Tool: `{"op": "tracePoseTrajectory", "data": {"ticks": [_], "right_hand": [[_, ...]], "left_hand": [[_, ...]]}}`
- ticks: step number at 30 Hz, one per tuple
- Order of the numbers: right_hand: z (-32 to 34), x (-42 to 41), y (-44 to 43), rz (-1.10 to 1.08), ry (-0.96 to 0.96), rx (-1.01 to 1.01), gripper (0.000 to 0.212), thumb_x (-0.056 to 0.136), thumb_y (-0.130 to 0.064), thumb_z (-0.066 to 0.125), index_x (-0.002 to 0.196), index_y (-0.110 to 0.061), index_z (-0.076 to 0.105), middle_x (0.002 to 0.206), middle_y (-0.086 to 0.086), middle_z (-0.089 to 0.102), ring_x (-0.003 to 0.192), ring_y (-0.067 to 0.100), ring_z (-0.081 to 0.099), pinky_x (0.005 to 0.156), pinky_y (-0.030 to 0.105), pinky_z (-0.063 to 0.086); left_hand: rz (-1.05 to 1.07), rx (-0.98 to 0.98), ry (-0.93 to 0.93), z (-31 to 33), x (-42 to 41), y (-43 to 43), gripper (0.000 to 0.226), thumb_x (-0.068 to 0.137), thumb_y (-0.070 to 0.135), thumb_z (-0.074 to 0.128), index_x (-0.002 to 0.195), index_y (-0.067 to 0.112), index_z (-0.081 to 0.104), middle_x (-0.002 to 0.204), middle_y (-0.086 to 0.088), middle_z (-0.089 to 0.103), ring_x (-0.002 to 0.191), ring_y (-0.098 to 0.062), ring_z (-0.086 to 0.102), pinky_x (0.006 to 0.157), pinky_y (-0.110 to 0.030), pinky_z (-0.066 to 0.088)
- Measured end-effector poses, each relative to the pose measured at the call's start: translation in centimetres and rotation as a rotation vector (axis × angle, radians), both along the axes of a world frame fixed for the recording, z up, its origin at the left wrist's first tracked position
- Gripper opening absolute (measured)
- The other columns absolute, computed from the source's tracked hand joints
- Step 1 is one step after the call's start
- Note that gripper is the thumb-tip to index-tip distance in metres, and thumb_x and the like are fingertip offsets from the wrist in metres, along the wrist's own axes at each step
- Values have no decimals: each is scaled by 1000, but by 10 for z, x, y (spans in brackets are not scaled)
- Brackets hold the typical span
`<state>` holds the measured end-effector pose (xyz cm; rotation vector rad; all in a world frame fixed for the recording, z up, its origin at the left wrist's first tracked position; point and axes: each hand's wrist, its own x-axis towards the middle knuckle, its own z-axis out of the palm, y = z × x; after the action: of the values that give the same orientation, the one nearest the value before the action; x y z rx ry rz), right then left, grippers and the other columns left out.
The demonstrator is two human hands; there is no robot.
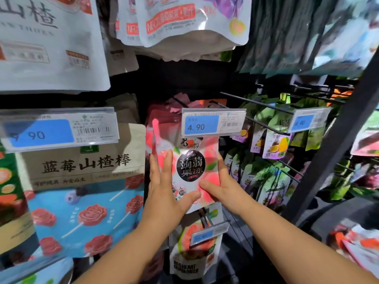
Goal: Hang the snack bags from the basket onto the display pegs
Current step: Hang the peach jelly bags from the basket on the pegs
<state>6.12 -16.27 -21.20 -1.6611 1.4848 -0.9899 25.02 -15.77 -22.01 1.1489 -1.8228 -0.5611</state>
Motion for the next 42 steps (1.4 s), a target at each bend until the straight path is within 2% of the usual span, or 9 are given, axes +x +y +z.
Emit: {"op": "tracePoseTrajectory", "data": {"ticks": [9, 13, 18, 22, 26, 29, 33, 37, 42], "right_hand": [[6, 0, 21, -9, 71, -44, 90, 90, -51, 61, 155, -44, -1, 137, -4, 55, 123, 17, 56, 102, 35, 46], [13, -3, 30, -13, 50, -24, 81, 96, -41, 58, 155, -46, 2, 129, -10, 59, 109, 1, 61, 89, 23, 48], [36, -19, 49, -120, 206, -35, 59, 100, -38, 52, 153, -37, 26, 120, -4, 56, 96, 7, 56, 76, 17, 41], [54, -47, 72, -172, 308, -32, 43, 100, -32, 55, 142, -25, 49, 118, -4, 60, 108, 13, 56, 91, 25, 43], [70, -99, 111, -283, 363, -11, 24, 96, -25, 63, 120, -21, 68, 107, -9, 66, 98, 6, 58, 84, 17, 42], [62, -153, 153, -403, 388, 55, 9, 93, -25, 68, 102, -27, 70, 96, -8, 67, 92, 12, 62, 87, 29, 51], [44, -207, 220, -500, 398, 182, 8, 89, -24, 73, 96, -26, 71, 92, -6, 71, 88, 14, 65, 92, 38, 53], [26, -229, 274, -411, 410, 292, 26, 81, -18, 81, 106, -22, 71, 100, -7, 66, 85, -9, 59, 76, 4, 42], [-2, -245, 291, -299, 371, 280, 55, 69, -28, 88, 119, -36, 65, 135, -29, 44, 123, -23, 35, 105, 3, 27]], "left_hand": [[31, -62, -50, 8, 2, 26, 99, 83, 40, 73, 136, 60, -8, 150, 18, -41, 147, -7, -7, 112, -31, 20], [96, -73, -149, 20, 1, 41, 92, 90, 33, 66, 140, 56, -7, 157, 11, -30, 144, -6, -26, 116, -36, 3], [124, -334, -241, 40, -12, 53, 54, 88, 26, 64, 136, 26, 41, 131, 2, 37, 123, -16, 25, 105, -41, 30], [-115, -261, -325, 51, -46, 58, 37, 95, 29, 58, 131, 25, 49, 125, 8, 45, 120, -10, 25, 102, -25, 24], [-343, -170, -505, 51, -112, 63, 29, 96, 34, 57, 122, 22, 55, 119, 2, 55, 119, -22, 38, 100, -31, 33], [-544, -115, -556, 31, -165, 79, 22, 93, 35, 59, 109, 20, 62, 105, -3, 63, 109, -26, 48, 95, -37, 41], [-760, -24, -538, 3, -217, 115, 20, 93, 35, 58, 111, 26, 65, 109, -2, 64, 113, -25, 50, 92, -33, 41], [-832, -64, -539, -6, -237, 132, 35, 87, 47, 48, 107, 28, 70, 99, 7, 66, 109, -17, 53, 93, -30, 40], [-881, -101, -543, -18, -241, 123, 47, 84, 55, 39, 115, 33, 67, 104, 17, 64, 109, -8, 53, 97, -29, 36]]}}
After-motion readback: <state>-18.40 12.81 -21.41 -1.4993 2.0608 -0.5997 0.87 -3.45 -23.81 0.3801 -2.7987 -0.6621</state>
